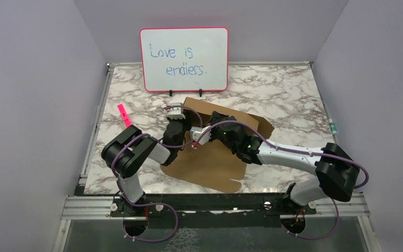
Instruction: Fold the paper box
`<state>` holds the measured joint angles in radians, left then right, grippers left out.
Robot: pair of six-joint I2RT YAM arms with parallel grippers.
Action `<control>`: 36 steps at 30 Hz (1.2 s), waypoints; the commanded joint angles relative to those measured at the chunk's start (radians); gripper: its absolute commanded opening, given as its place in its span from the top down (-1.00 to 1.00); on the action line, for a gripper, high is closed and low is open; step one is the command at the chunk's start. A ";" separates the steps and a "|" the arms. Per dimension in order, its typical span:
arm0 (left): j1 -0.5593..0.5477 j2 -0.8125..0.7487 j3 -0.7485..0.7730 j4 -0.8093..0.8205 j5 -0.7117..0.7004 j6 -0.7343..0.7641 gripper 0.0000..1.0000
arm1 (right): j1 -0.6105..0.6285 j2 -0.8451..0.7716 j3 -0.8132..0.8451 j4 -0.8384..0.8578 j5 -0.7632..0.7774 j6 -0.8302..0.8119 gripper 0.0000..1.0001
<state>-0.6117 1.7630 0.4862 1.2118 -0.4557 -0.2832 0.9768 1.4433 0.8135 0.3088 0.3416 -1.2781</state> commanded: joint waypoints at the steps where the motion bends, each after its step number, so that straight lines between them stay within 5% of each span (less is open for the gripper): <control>1: -0.017 0.026 0.005 0.051 -0.227 0.010 0.51 | 0.017 0.003 -0.004 -0.184 -0.063 0.068 0.90; 16: -0.083 0.068 0.063 0.016 -0.441 -0.015 0.48 | 0.019 -0.006 0.001 -0.189 -0.083 0.091 0.90; 25: -0.083 0.019 0.008 0.015 -0.258 -0.026 -0.14 | 0.019 -0.010 -0.011 -0.126 -0.081 0.086 0.84; 36: -0.083 -0.131 -0.056 -0.069 -0.131 -0.017 -0.47 | 0.019 -0.015 -0.020 -0.069 -0.065 0.085 0.63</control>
<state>-0.6971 1.7142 0.4534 1.1885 -0.6853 -0.2993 0.9810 1.4319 0.8200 0.2798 0.3199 -1.2293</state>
